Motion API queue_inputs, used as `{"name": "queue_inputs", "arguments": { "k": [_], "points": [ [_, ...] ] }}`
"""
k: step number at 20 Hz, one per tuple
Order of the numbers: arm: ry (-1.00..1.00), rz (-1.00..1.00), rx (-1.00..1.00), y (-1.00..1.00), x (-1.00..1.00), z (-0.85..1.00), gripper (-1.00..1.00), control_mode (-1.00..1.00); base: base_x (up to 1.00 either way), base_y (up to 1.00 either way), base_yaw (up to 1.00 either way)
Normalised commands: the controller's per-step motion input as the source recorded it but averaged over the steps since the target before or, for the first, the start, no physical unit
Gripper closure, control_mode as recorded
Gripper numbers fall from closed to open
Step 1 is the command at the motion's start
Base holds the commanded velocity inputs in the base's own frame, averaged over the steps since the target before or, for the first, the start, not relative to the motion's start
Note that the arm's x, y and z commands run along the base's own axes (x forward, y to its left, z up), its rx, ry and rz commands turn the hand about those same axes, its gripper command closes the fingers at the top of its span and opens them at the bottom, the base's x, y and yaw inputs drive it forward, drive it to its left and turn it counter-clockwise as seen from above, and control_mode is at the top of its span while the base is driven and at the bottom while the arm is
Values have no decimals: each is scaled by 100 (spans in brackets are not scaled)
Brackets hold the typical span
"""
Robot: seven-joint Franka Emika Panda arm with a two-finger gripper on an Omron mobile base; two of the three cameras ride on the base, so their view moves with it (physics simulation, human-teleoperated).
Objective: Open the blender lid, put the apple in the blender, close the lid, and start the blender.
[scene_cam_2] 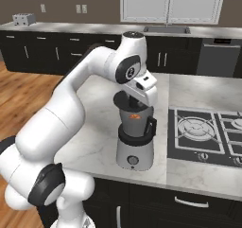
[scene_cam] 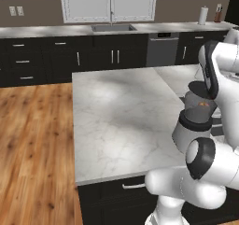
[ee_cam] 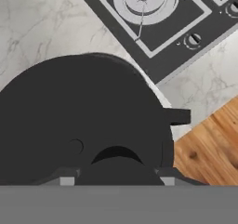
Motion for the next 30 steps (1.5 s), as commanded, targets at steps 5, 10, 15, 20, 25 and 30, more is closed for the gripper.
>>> {"name": "queue_inputs", "arguments": {
  "k": [5,10,15,20,25,30],
  "points": [
    [0,1,0,-3,1,-22,100,-100,0,0,0],
    [0,0,0,3,0,-26,100,-100,0,0,0],
    [0,0,-5,3,0,-24,100,-100,0,0,0],
    [0,0,-6,0,1,-24,100,-100,0,0,0],
    [0,0,-2,0,13,-18,100,-100,0,0,0],
    [-1,0,0,-2,27,-2,100,-100,0,0,0]
  ]
}}
